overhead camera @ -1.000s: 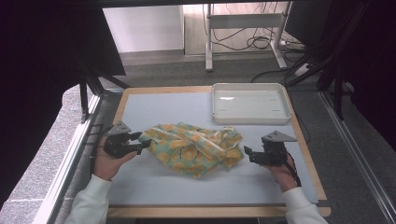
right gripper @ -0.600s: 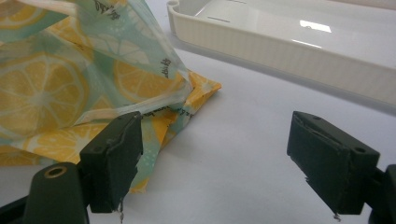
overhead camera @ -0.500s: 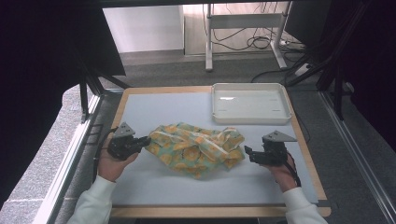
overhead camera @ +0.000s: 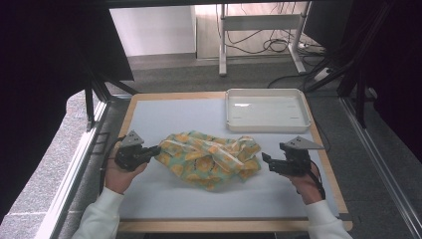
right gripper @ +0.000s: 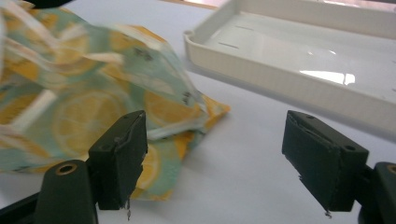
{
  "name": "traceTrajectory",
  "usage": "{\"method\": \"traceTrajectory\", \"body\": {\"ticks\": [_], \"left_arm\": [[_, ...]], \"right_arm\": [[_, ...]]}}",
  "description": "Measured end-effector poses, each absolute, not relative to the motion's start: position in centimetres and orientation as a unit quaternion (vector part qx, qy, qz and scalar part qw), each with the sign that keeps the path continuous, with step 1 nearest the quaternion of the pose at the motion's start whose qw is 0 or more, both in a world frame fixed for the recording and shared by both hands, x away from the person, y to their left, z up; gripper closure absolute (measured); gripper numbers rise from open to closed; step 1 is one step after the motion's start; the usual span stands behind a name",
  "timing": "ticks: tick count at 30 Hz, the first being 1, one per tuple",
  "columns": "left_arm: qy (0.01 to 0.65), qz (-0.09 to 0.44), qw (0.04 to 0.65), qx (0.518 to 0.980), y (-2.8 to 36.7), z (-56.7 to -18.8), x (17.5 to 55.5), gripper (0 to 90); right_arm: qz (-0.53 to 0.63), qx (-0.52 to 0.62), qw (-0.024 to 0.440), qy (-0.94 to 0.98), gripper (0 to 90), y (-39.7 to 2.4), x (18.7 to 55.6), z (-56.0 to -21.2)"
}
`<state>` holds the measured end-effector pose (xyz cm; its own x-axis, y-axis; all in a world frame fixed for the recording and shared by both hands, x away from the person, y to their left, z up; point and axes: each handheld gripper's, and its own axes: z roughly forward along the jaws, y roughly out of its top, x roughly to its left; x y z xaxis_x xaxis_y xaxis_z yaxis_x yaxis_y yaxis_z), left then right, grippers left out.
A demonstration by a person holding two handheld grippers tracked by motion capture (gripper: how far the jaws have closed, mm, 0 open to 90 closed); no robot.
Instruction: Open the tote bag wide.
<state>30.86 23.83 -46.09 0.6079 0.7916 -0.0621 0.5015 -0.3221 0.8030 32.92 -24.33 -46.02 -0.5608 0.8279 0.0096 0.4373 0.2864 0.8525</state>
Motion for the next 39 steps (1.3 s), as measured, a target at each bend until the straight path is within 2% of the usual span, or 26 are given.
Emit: {"method": "traceTrajectory", "body": {"ticks": [9,33,39], "left_arm": [[0.41,0.171,0.417,0.793,24.1,-46.1,30.9,88.9],[0.412,0.164,0.425,0.789,24.1,-46.1,31.0,88.9],[0.412,0.164,0.425,0.789,24.1,-46.1,31.0,88.9]], "right_arm": [[0.453,0.371,0.201,0.785,24.4,-22.5,31.9,-45.0],[0.461,0.306,0.183,0.813,25.5,-18.0,30.1,-44.1],[0.465,0.293,0.17,0.818,30.4,-16.6,29.9,-44.0]]}}
